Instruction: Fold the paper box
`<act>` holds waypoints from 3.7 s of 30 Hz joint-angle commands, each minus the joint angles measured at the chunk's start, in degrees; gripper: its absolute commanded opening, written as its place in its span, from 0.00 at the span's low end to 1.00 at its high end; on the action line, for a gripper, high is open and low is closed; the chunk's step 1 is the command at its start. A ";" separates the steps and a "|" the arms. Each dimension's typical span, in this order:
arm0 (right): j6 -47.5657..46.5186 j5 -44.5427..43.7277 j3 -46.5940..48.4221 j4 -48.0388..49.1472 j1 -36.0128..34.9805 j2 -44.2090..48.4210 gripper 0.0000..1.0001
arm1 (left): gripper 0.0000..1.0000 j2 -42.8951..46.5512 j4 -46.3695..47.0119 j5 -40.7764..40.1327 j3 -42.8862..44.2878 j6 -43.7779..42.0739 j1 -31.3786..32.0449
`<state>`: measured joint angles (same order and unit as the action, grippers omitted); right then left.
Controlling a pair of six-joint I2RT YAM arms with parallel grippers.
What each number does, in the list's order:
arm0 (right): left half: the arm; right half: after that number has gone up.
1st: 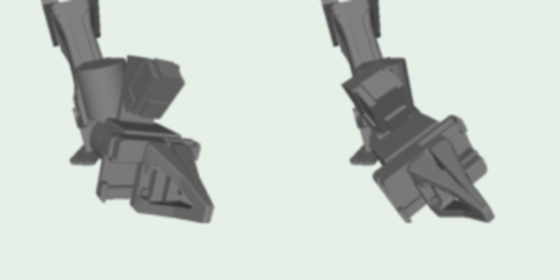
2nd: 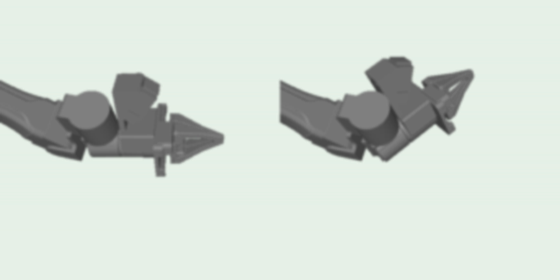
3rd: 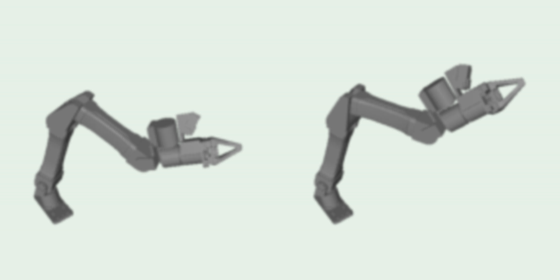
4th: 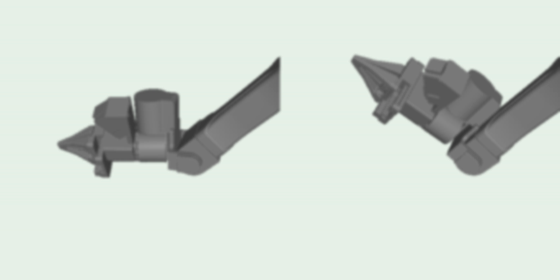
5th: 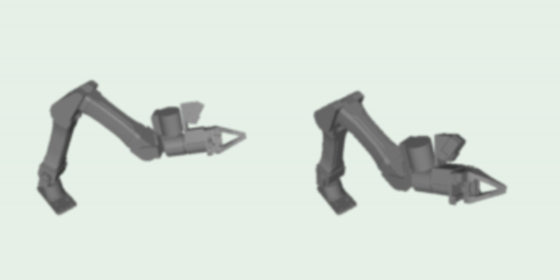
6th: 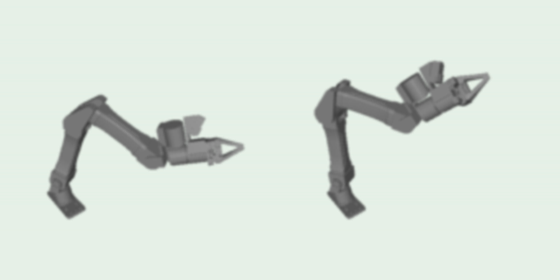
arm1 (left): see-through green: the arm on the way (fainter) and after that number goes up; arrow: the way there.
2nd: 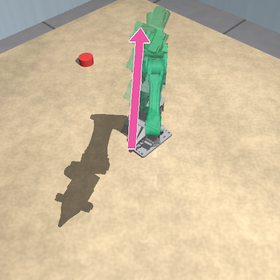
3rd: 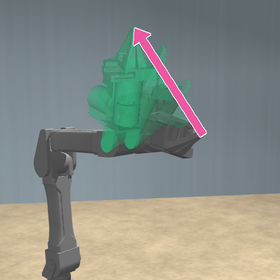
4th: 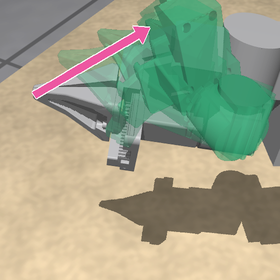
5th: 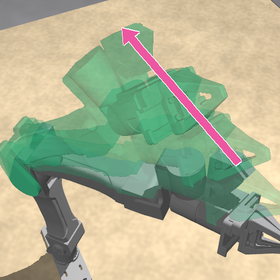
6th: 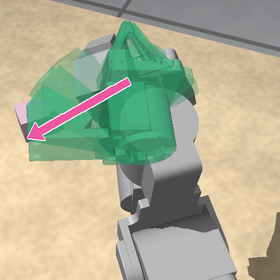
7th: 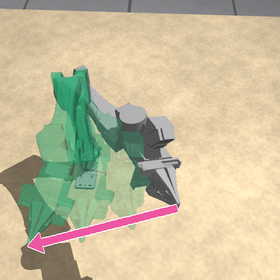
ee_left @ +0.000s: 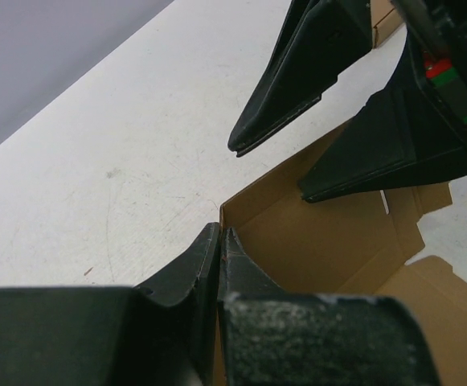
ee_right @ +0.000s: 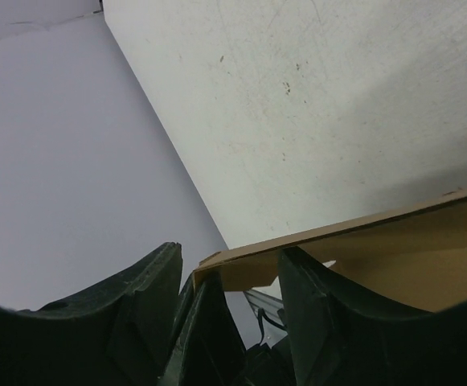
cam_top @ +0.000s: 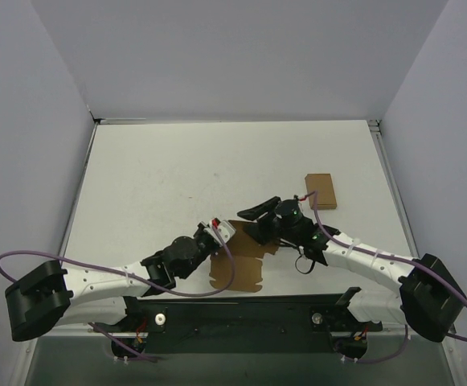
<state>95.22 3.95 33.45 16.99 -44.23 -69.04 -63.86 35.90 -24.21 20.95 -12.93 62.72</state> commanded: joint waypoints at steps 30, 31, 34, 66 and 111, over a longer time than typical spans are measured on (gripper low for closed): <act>3.66 -0.07 -3.13 5.23 1.69 -1.27 0.00 | 0.55 1.53 3.66 -4.62 0.23 -3.52 5.05; 3.48 -0.25 -2.87 5.33 1.60 -1.54 0.00 | 0.60 2.32 2.61 -4.62 0.41 -2.99 5.05; 2.43 -0.52 -1.55 5.77 1.60 -2.94 0.00 | 0.79 6.36 -0.03 -4.10 0.76 -0.26 4.96; -4.00 -13.52 0.38 5.34 1.86 -2.95 0.00 | 0.73 16.49 -14.56 -0.30 -9.08 41.93 -2.17; 3.22 -13.61 1.71 -0.29 2.65 -0.05 0.00 | 0.22 -20.17 17.18 22.54 3.57 32.44 -15.08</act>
<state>99.00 -10.26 34.30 15.42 -41.95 -69.71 -83.57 47.13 -3.51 22.57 20.67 47.92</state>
